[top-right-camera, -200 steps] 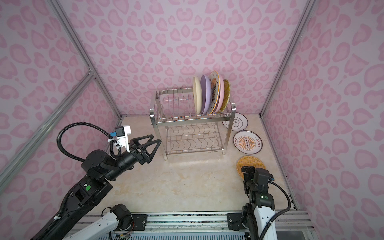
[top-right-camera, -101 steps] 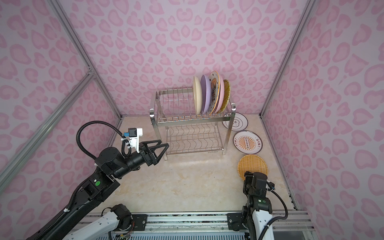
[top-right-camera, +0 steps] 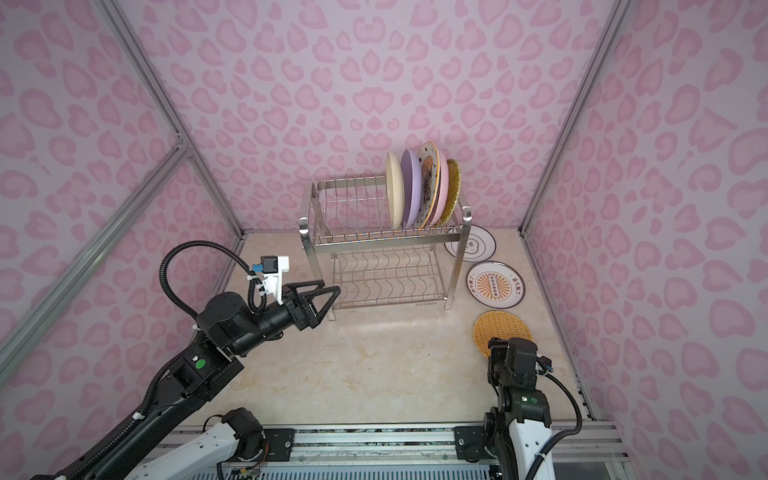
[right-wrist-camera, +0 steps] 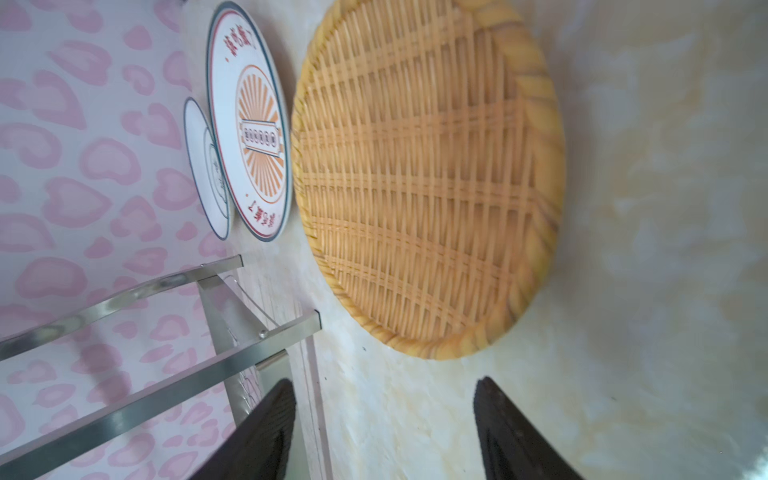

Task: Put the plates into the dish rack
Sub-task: 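Lower the right gripper onto the woven tray's rim nearest the robot and grasp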

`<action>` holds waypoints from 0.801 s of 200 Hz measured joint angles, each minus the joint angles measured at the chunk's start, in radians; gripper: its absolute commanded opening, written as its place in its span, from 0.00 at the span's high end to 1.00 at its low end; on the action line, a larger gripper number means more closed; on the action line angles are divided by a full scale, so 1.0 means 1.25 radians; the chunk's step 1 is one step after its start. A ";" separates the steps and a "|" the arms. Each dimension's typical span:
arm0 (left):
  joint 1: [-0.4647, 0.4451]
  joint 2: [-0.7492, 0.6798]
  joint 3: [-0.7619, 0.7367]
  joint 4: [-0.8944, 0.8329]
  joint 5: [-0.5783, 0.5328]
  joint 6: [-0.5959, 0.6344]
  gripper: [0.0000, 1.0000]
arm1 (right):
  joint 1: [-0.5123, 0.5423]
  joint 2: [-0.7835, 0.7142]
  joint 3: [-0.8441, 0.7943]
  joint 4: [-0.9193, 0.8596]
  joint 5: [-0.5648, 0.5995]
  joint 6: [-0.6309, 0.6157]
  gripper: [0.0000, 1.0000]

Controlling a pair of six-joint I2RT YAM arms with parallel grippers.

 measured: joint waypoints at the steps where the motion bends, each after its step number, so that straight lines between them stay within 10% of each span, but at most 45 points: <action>1: 0.000 0.000 0.000 0.000 0.000 0.000 0.03 | 0.001 0.001 0.000 -0.001 0.000 0.000 0.31; 160: 0.000 0.045 0.037 -0.002 0.022 -0.024 0.03 | 0.160 0.049 -0.041 -0.013 0.095 0.134 0.35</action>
